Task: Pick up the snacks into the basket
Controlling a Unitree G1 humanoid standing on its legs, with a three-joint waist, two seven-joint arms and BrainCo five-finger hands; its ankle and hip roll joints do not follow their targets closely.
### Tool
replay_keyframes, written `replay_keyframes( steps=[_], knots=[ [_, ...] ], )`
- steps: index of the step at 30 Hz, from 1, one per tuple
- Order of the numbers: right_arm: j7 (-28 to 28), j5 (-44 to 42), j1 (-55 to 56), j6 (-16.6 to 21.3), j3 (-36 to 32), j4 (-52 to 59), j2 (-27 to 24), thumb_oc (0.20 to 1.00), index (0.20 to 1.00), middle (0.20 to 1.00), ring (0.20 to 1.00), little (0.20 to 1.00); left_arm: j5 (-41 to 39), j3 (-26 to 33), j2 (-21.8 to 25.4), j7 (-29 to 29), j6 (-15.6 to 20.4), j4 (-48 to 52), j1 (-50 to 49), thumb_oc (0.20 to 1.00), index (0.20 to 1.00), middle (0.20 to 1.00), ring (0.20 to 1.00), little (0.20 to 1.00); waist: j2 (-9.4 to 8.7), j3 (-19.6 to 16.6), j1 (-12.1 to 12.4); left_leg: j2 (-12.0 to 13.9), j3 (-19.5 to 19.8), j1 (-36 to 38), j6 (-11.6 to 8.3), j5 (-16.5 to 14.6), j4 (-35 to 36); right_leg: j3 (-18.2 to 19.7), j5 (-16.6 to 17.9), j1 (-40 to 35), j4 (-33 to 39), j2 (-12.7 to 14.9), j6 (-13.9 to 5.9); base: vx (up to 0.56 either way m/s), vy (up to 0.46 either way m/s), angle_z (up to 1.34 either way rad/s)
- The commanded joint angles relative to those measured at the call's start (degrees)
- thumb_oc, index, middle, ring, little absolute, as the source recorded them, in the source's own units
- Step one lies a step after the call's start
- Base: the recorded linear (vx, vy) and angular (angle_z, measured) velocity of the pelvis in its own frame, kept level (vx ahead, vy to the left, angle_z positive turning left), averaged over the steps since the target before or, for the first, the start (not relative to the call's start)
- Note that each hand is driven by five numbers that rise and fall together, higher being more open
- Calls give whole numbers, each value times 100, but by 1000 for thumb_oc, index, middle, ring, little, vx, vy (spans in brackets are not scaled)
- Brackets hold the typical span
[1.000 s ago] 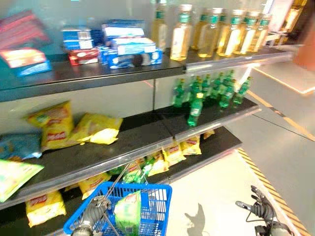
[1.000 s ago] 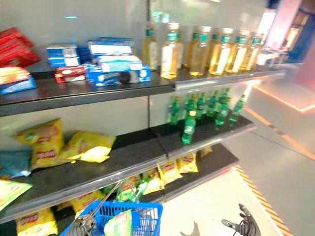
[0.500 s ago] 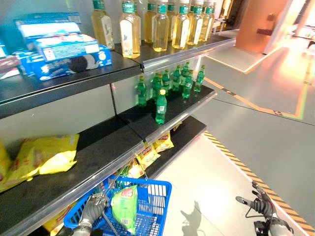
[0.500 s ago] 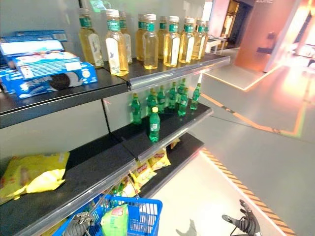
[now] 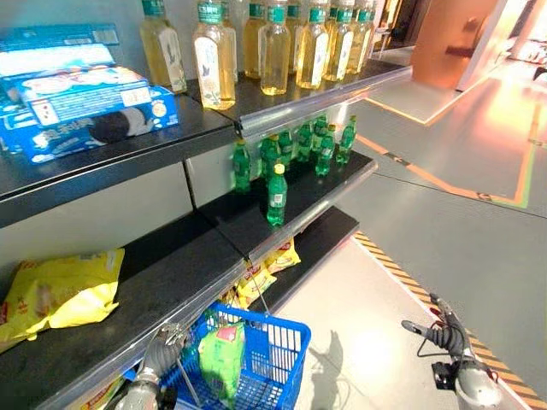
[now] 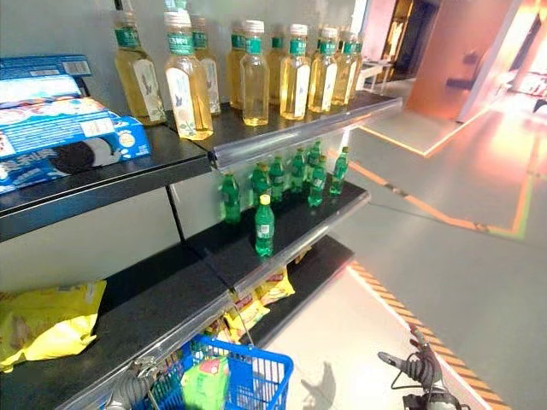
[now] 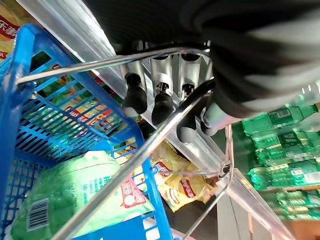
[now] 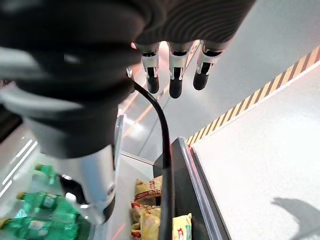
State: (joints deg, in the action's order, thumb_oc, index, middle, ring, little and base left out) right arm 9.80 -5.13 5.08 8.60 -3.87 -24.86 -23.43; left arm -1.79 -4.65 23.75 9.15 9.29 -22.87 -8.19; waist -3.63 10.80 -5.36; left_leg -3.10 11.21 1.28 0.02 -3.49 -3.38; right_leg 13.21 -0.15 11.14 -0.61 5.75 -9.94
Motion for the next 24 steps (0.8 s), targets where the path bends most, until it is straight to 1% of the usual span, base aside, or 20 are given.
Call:
replay_keyframes(
  steps=[1, 2, 3, 4, 5, 6, 7, 9, 10, 11, 12, 13, 14, 15, 16, 17, 18, 19, 21, 24],
  knots=[
    [138, 17, -317, 277, -293, 351, -331, 1000, 1000, 1000, 1000, 1000, -179, 459, 384, 334, 624, 755, 314, 200, 200, 200, 200, 200, -192, -199, 115, -251, -235, 444, -38, -758, -250, -370, 458, 212, -665, 104, -48, 271, -453, 100],
    [158, -7, -413, 305, -264, 337, -366, 1000, 1000, 1000, 1000, 1000, -234, 418, 405, 371, 637, 692, 356, 200, 200, 200, 200, 200, -175, -170, 173, 11, -114, 488, -171, -762, -319, -521, 301, 304, -983, -29, 3, 233, -394, 78],
    [157, -9, -419, 309, -261, 330, -370, 1000, 1000, 1000, 1000, 1000, -235, 419, 403, 371, 636, 693, 357, 200, 200, 200, 200, 200, -164, -172, 143, 23, -83, 481, -179, -772, -326, -554, 277, 309, -1010, -32, 13, 303, -538, 110],
    [162, -38, -363, 308, -253, 286, -414, 1000, 1000, 1000, 1000, 1000, -364, 346, 404, 325, 639, 676, 389, 200, 200, 200, 200, 200, -94, -169, 145, 305, 144, 503, -304, -767, -423, -773, -22, 269, -1343, -136, 170, 199, -422, 93],
    [137, -37, -348, 327, -237, 280, -452, 1000, 1000, 1000, 1000, 1000, -438, 308, 392, 260, 641, 765, 401, 200, 200, 200, 200, 200, -84, -177, 118, 440, 246, 426, -370, -690, -450, -962, -104, 253, -1413, -135, 231, 193, -416, 113],
    [137, -37, -348, 327, -237, 280, -452, 1000, 1000, 1000, 1000, 1000, -438, 309, 393, 260, 641, 766, 400, 200, 200, 200, 200, 200, -86, -182, 111, 438, 252, 419, -369, -686, -449, -966, -102, 257, -1410, -131, 230, 82, -291, 130],
    [144, -70, -337, 334, -223, 217, -462, 1000, 1000, 1000, 1000, 1000, -457, 247, 388, 210, 660, 794, 406, 200, 200, 200, 200, 200, -69, -190, 91, 552, 302, 352, -416, -638, -486, -1060, -168, 236, -1441, -166, 275, 71, -278, 103],
    [262, -119, -681, 370, -54, 15, -607, 1000, 1000, 1000, 1000, 1000, -591, 127, 426, 200, 726, 956, 488, 200, 200, 200, 200, 200, 12, -42, 168, 690, 567, 7, -528, -329, -679, -1219, -262, 319, -1514, -373, 383, 46, -416, 94],
    [264, -122, -702, 379, -45, -4, -611, 1000, 1000, 1000, 1000, 1000, -593, 136, 424, 198, 724, 957, 492, 200, 200, 200, 200, 200, 14, -54, 144, 687, 586, -25, -532, -329, -689, -1235, -267, 344, -1525, -367, 386, -61, -363, 86],
    [344, -139, -1044, 384, 92, -84, -769, 1000, 1000, 1000, 1000, 1000, -775, 122, 418, 231, 781, 1095, 504, 200, 200, 200, 200, 200, 106, 78, 255, 680, 735, -229, -551, -114, -616, -1249, -312, 503, -1556, -459, 431, -51, -164, 54],
    [345, -141, -1062, 391, 99, -99, -775, 1000, 1000, 1000, 1000, 1000, -778, 128, 414, 229, 780, 1096, 508, 200, 200, 200, 200, 200, 110, 67, 240, 679, 745, -249, -554, -108, -612, -1257, -312, 523, -1561, -455, 433, -111, -220, 32],
    [408, -150, -1205, 406, 140, -119, -862, 1000, 1000, 1000, 1000, 1000, -855, 79, 421, 241, 800, 1136, 590, 200, 200, 200, 200, 200, 146, 139, 261, 664, 728, -438, -554, 18, -614, -1297, -318, 615, -1543, -463, 461, -154, -181, 33],
    [549, -142, -1447, 406, 162, -82, -1006, 1000, 1000, 1000, 1000, 1000, -942, -21, 477, 235, 806, 1195, 796, 200, 200, 200, 200, 200, 191, 303, 271, 612, 318, -766, -491, 128, -610, -1451, -330, 734, -1507, -397, 483, -156, -178, 45],
    [550, -142, -1458, 407, 164, -89, -1008, 1000, 1000, 1000, 1000, 1000, -943, -20, 475, 235, 806, 1192, 804, 200, 200, 200, 200, 200, 191, 294, 267, 604, 320, -791, -490, 126, -624, -1451, -331, 754, -1513, -391, 481, -145, -202, 74],
    [616, -88, -1539, 403, 150, -53, -1116, 1000, 1000, 1000, 1000, 1000, -1018, -83, 492, 174, 804, 1234, 939, 200, 200, 200, 200, 200, 211, 309, 211, 658, -286, -874, -432, 78, -654, -1593, -355, 834, -1518, -335, 507, -98, -181, 65],
    [727, 13, -1595, 357, 99, 10, -1185, 1000, 1000, 1000, 1000, 1000, -1064, -210, 492, 53, 801, 1230, 1147, 200, 200, 200, 200, 200, 255, 323, 105, 755, -1134, -784, -377, -108, -769, -1902, -426, 884, -1523, -234, 542, -95, -183, 79],
    [728, 14, -1597, 357, 96, 9, -1187, 1000, 1000, 1000, 1000, 1000, -1065, -213, 491, 53, 803, 1224, 1154, 200, 200, 200, 200, 200, 260, 323, 111, 760, -1136, -790, -379, -119, -781, -1902, -430, 888, -1528, -239, 543, -98, -218, 78],
    [840, 189, -1633, 310, -4, 31, -1334, 1000, 1000, 1000, 1000, 1000, -1093, -392, 526, -71, 806, 1261, 1391, 200, 200, 200, 200, 200, 349, 354, 62, 821, -1499, -695, -356, -184, -723, -2227, -517, 921, -1622, -154, 572, -64, -136, 106],
    [916, 240, -1678, 291, -73, -16, -1367, 1000, 1000, 1000, 1000, 1000, -1048, -547, 594, -123, 803, 1250, 1519, 200, 200, 200, 200, 200, 422, 369, 48, 960, -1662, -701, -387, -11, -248, -2418, -554, 918, -1743, -110, 546, -60, -95, 119],
    [905, 260, -1784, 283, -20, 45, -1365, 1000, 1000, 1000, 1000, 1000, -1031, -599, 698, -103, 797, 1249, 1606, 200, 200, 200, 200, 200, 392, 449, 105, 968, -1434, -757, -459, 99, -88, -2464, -596, 1024, -1948, -57, 531, -22, 7, 90]
  ],
)
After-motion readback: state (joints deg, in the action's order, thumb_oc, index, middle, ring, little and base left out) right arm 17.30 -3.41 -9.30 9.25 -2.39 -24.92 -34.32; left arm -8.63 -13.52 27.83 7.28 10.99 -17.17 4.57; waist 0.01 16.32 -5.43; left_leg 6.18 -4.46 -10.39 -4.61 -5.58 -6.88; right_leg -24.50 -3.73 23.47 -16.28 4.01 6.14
